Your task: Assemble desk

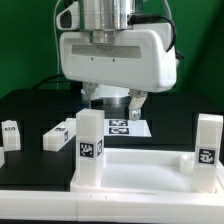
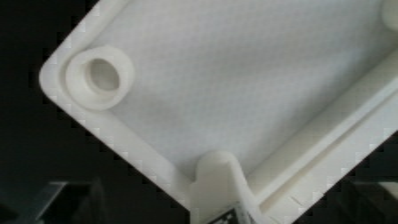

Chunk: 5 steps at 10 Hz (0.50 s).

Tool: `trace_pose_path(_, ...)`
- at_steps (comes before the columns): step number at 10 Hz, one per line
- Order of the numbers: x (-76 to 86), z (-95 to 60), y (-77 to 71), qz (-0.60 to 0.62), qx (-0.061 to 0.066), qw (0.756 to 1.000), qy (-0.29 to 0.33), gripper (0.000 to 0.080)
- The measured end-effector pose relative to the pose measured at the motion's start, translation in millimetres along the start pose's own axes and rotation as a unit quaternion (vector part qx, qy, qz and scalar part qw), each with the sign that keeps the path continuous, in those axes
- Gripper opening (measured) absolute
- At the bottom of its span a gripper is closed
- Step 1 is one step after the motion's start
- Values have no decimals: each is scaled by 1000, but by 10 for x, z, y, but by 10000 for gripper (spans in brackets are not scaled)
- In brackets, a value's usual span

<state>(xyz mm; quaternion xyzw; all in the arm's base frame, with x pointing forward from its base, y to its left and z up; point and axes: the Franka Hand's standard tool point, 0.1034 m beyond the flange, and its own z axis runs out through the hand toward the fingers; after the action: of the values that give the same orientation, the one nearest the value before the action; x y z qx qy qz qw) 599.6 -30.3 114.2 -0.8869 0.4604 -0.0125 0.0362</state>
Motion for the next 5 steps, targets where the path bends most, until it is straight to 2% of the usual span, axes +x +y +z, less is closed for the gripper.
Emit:
trace_pose_path(2,-89,48,44,138,7,990,-8,649)
trace_pose_path(4,-201,165,112,223,7,975,-13,649)
trace_pose_path(5,-214,163,96,244,9,970,-17,649)
